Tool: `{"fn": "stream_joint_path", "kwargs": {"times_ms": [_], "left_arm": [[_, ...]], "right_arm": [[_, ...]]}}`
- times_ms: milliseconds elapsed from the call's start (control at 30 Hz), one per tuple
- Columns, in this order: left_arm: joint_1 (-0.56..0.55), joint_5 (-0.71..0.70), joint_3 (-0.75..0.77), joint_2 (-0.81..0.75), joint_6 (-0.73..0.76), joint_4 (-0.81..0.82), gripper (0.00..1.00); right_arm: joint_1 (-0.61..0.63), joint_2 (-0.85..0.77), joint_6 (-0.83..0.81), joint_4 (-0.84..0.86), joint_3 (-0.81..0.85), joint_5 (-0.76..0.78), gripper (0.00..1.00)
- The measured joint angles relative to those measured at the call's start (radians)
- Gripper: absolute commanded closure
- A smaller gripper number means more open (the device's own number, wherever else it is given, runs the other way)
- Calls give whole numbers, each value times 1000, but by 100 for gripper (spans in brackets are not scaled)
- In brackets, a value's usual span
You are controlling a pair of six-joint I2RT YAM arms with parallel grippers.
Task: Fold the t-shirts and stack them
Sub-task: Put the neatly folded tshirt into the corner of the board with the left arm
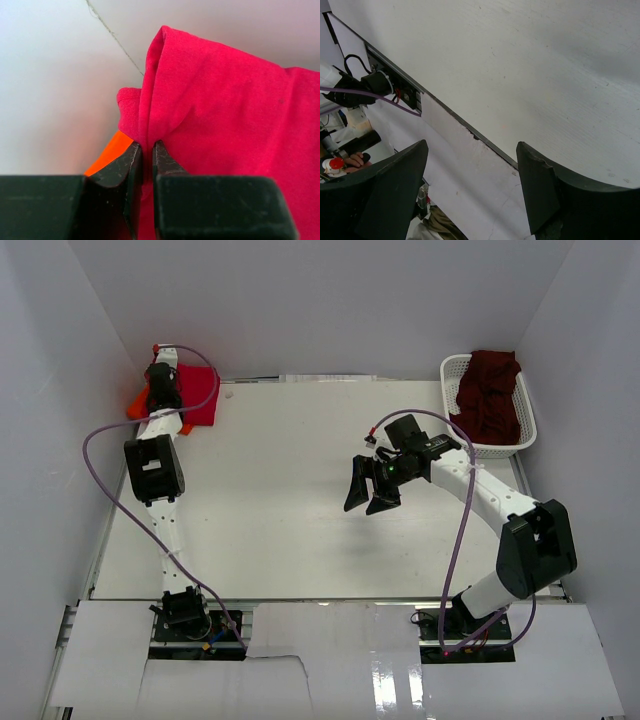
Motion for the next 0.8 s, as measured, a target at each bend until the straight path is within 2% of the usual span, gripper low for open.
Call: {"fn": "stream_joint_path", "kwargs": {"times_ms": [33, 100, 133, 200, 233, 333, 433, 500, 533, 567, 600, 733, 800], "left_arm": [[0, -3, 0, 2, 0, 5, 93], [0, -17, 3, 8, 0, 13, 73], [0, -24, 4, 9, 0, 16, 56], [0, -42, 4, 9, -5, 23, 46], [0, -49, 4, 9, -7, 28, 36], [0, -71, 11, 9, -26, 37, 23], [0, -72, 13, 9, -49, 46, 20], [0, -61, 12, 7, -56, 47, 20], [-1, -48, 8, 4, -60, 48, 24], [-2, -38, 0, -1, -63, 50, 32], [-2, -18, -17, -11, -67, 54, 49], [-10, 31, -61, -27, -68, 59, 63], [-16, 45, -82, -27, -76, 62, 86]], "right_arm": [[0, 2, 0, 0, 0, 0, 22], [0, 9, 0, 0, 0, 0, 22], [1, 12, 1, 0, 0, 0, 22], [2, 16, 2, 0, 0, 0, 23], [2, 19, 3, 0, 0, 0, 22], [6, 21, 6, 0, 0, 0, 22], [12, 21, 11, 2, 0, 0, 22], [14, 21, 14, 2, 0, 0, 22], [14, 21, 15, 4, 0, 0, 22], [15, 21, 18, 5, 0, 0, 22], [16, 21, 18, 6, 0, 0, 22], [18, 21, 18, 7, 0, 0, 22], [19, 21, 18, 7, 0, 0, 22]]}}
